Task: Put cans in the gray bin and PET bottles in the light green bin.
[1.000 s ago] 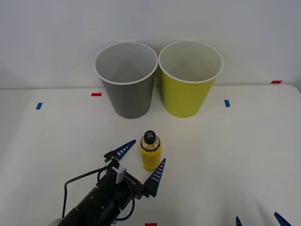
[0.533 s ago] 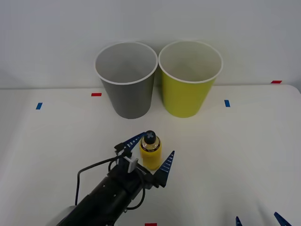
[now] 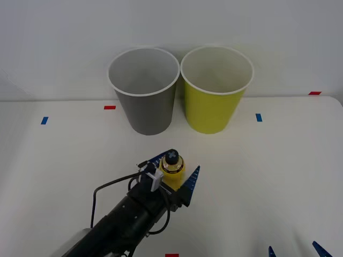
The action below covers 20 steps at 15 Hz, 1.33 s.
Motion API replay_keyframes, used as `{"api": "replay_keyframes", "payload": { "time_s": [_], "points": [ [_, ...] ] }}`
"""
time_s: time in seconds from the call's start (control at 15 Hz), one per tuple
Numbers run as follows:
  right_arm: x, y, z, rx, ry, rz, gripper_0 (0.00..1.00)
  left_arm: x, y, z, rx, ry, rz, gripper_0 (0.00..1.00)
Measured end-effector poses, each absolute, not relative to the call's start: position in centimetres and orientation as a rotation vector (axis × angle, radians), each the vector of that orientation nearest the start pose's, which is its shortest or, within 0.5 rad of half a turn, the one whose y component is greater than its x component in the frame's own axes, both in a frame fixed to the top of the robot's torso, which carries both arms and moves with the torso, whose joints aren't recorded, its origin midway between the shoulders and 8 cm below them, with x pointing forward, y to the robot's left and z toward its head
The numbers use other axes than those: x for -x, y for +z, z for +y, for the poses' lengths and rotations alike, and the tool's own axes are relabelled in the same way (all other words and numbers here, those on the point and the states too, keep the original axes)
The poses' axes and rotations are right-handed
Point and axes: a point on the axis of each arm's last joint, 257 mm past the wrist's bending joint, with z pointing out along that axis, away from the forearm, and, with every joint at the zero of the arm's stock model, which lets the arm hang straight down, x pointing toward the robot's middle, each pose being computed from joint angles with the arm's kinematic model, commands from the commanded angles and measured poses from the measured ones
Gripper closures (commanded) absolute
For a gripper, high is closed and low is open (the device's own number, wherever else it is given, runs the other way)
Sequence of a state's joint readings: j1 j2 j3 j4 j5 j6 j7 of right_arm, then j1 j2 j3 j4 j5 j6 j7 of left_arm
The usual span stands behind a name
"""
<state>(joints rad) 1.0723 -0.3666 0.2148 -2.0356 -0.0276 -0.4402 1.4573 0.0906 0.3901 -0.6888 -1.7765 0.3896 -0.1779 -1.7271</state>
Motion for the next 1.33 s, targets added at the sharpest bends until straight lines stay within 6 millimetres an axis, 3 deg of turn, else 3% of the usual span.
{"api": "replay_keyframes", "payload": {
  "time_s": [0.47, 0.8, 1.0, 1.33],
  "points": [
    [-21.3, -29.5, -26.1, 0.095, 0.029, 1.763, 0.07, -40.0, -23.1, -0.5, -0.517, -0.516, 1.463, 0.89],
    [-21.3, -29.5, -26.1, 0.095, 0.029, 1.763, 0.07, -40.0, -23.1, -0.5, -0.615, -0.498, 1.593, 0.89],
    [-21.3, -29.5, -26.1, 0.095, 0.029, 1.763, 0.07, -39.6, -21.2, 0.7, -0.701, -0.455, 1.699, 0.90],
    [-21.3, -29.5, -26.1, 0.095, 0.029, 1.763, 0.07, -39.2, -14.1, 4.8, -0.696, -0.372, 1.778, 0.89]
  ]
}}
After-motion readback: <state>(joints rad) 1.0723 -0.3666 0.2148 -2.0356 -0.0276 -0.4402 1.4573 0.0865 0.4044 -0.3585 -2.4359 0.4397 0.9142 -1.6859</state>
